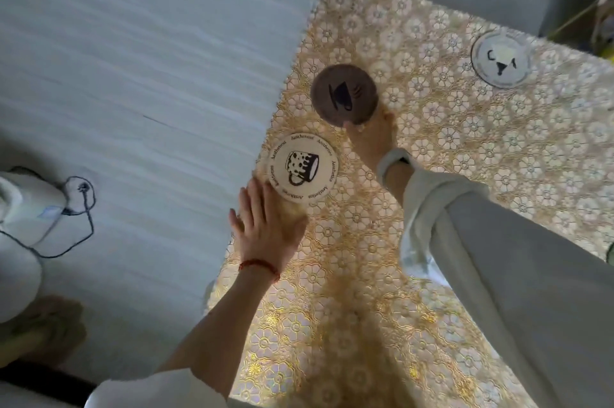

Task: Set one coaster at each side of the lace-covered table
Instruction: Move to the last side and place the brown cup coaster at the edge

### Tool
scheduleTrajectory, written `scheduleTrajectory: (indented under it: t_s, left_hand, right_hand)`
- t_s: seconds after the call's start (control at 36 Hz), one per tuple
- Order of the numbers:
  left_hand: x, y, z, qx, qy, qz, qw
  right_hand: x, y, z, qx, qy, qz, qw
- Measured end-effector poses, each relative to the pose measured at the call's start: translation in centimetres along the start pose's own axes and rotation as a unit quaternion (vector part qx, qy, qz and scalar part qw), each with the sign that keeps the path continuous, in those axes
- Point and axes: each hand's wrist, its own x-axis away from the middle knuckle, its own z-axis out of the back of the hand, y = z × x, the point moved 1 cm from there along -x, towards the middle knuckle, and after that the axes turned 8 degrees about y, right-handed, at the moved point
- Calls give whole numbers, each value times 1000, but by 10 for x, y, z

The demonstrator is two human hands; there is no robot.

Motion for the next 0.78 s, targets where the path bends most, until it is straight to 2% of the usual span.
scheduleTrajectory:
  t_s: [0.08, 0.14, 0.25, 0.42, 0.47, 0.64, 0.78]
  left_hand:
    - [-1, -3, -4, -7, 10, -9, 1000]
    - [-2, -5, -6, -11, 22, -11, 1000]
    - [-2, -5, -8, -10, 32, -8, 999]
    - [-1, -5, -10, -20, 37, -14, 999]
    - [-1, -4, -10, -17, 39, -15, 999]
    - [0, -4, -8, -35, 35, -25, 998]
    - [3, -5, -6, -38, 21, -34, 998]
  right_hand:
    - [-8, -7, -12, 49, -3, -99, 994]
    - [-8, -9, -18, 84, 11, -114, 990]
    - [-7, -8, -23, 54, 58, -130, 988]
    - [-8, -10, -21, -46, 104, -155, 981]
    - [-6, -9, -18, -59, 124, -133, 982]
    - [22, -6, -2, -244, 156, -77, 954]
    - [58, 23, 19, -303, 164, -124, 930]
